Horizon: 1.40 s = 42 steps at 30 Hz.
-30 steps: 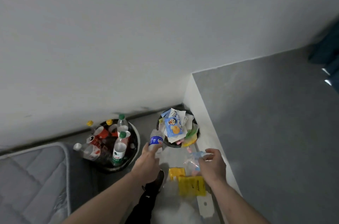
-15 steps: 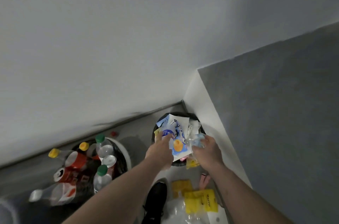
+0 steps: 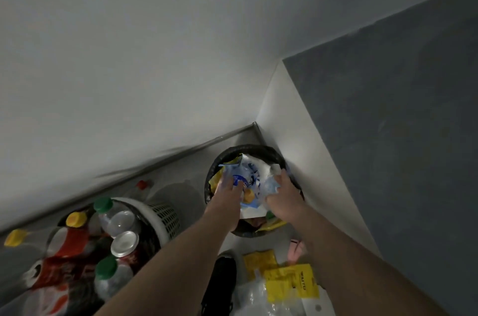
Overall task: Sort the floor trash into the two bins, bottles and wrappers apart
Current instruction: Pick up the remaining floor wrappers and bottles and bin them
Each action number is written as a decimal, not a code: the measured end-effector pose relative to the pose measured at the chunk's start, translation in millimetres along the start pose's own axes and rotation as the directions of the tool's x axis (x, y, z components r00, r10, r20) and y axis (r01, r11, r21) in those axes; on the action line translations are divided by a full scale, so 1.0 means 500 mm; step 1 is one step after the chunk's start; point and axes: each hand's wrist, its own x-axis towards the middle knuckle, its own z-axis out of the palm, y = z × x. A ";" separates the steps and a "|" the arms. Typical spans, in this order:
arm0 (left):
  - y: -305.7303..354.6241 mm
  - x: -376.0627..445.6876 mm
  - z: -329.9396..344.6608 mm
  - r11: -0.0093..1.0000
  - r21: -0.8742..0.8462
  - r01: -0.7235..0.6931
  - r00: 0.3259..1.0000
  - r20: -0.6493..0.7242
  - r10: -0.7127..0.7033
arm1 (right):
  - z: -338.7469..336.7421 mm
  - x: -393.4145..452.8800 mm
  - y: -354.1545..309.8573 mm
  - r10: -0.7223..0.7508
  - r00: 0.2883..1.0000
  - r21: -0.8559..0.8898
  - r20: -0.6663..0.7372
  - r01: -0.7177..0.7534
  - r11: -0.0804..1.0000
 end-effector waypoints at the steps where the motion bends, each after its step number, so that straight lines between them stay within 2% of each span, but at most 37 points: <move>1: -0.006 -0.001 0.001 1.000 -0.028 -0.003 1.000 0.006 0.003 | -0.009 0.000 0.003 -0.005 1.000 0.000 -0.031 0.005 1.000; 4: -0.024 -0.026 -0.003 0.989 -0.146 0.031 0.999 -0.007 -0.032 | -0.030 -0.040 0.001 -0.074 0.988 -0.003 -0.137 0.075 0.997; 6: -0.031 -0.055 -0.010 0.979 -0.203 0.032 0.999 -0.031 -0.039 | -0.039 -0.088 -0.013 -0.135 0.979 -0.078 -0.155 0.125 0.989; 10: -0.030 -0.123 -0.031 0.971 -0.240 -0.008 0.993 -0.113 -0.020 | -0.045 -0.157 -0.025 -0.234 0.965 -0.173 -0.122 0.211 0.962; 15: 0.007 -0.217 -0.056 0.981 -0.192 0.013 0.986 -0.161 -0.045 | -0.067 -0.232 -0.013 -0.323 0.926 -0.187 -0.197 0.287 0.939; 18: 0.030 -0.283 -0.040 0.979 -0.191 0.065 0.979 -0.179 -0.100 | -0.065 -0.309 0.040 -0.365 0.903 -0.190 -0.227 0.327 0.926; 23: 0.079 -0.430 0.086 0.963 -0.264 0.047 0.938 -0.320 -0.134 | -0.034 -0.469 0.220 -0.383 0.915 -0.269 -0.122 0.341 0.901; 25: 0.107 -0.508 0.164 0.954 -0.294 0.053 0.922 -0.353 -0.160 | -0.026 -0.540 0.304 -0.362 0.929 -0.329 -0.079 0.318 0.889; 27: 0.137 -0.592 0.255 0.941 -0.326 0.093 0.928 -0.315 -0.201 | -0.020 -0.616 0.391 -0.320 0.947 -0.371 -0.037 0.285 0.884; 31: 0.202 -0.756 0.439 0.903 -0.388 0.184 0.947 -0.176 -0.269 | -0.023 -0.756 0.557 -0.260 0.966 -0.445 0.018 0.240 0.863; 34: 0.239 -0.850 0.546 0.893 -0.399 0.208 0.967 -0.054 -0.249 | -0.017 -0.826 0.648 -0.181 0.983 -0.413 0.036 0.180 0.893; 38: 0.236 -0.892 0.637 0.905 -0.372 0.206 0.976 0.007 -0.219 | 0.019 -0.846 0.757 -0.047 0.999 -0.365 0.013 0.048 0.930; 42: 0.202 -0.855 0.693 0.912 -0.346 0.220 0.973 0.015 -0.229 | 0.059 -0.808 0.849 0.044 0.999 -0.349 -0.004 -0.042 0.936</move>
